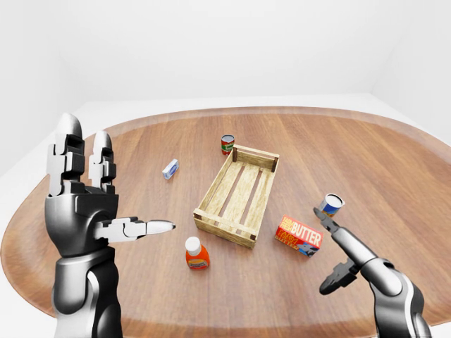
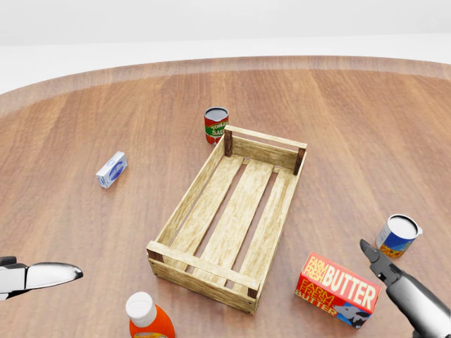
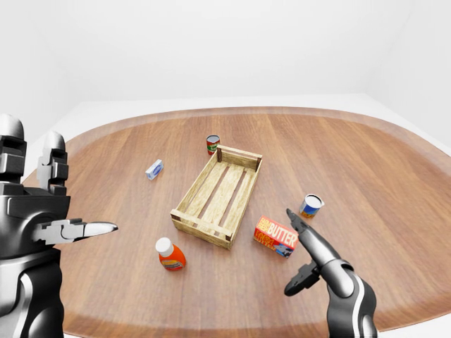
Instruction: Pick up the butter and put it in the tray.
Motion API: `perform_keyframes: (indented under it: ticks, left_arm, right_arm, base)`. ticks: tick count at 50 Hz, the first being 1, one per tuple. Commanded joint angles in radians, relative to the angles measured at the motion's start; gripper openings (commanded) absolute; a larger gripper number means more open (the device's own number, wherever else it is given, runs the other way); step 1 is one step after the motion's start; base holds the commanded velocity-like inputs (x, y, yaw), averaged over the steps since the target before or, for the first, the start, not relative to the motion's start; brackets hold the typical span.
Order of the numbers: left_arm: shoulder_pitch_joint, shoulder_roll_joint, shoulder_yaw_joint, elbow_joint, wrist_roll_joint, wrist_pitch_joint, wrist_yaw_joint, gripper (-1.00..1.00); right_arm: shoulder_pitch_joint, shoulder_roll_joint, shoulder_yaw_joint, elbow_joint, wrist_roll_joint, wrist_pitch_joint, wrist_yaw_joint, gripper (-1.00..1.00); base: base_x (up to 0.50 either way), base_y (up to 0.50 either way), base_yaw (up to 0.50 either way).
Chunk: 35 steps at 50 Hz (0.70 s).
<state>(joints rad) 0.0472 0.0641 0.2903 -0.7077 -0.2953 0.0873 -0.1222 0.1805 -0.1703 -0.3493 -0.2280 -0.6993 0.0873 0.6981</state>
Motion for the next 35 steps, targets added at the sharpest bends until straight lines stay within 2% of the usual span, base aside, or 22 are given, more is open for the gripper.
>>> perform_keyframes:
  ticks: [1, 26, 35]
  left_arm:
    - [-0.001, 0.000, 0.001, 0.003, -0.001, 0.000, 0.001, 1.00]
    - [-0.002, 0.001, 0.002, -0.004, -0.004, 0.000, 0.002, 1.00]
    - [0.003, -0.001, -0.007, 0.009, 0.004, 0.000, -0.007, 1.00]
  right_arm:
    - [-0.044, -0.041, -0.001, 0.080, -0.021, 0.000, 0.000, 1.00]
    - [-0.064, -0.038, 0.003, 0.016, -0.026, 0.000, 0.000, 1.00]
    - [-0.142, -0.123, -0.006, 0.282, -0.009, 0.000, 0.000, 1.00]
  base:
    - [0.00, 0.00, 0.00]
    - [0.00, 0.00, 0.00]
    - [0.00, 0.00, 0.00]
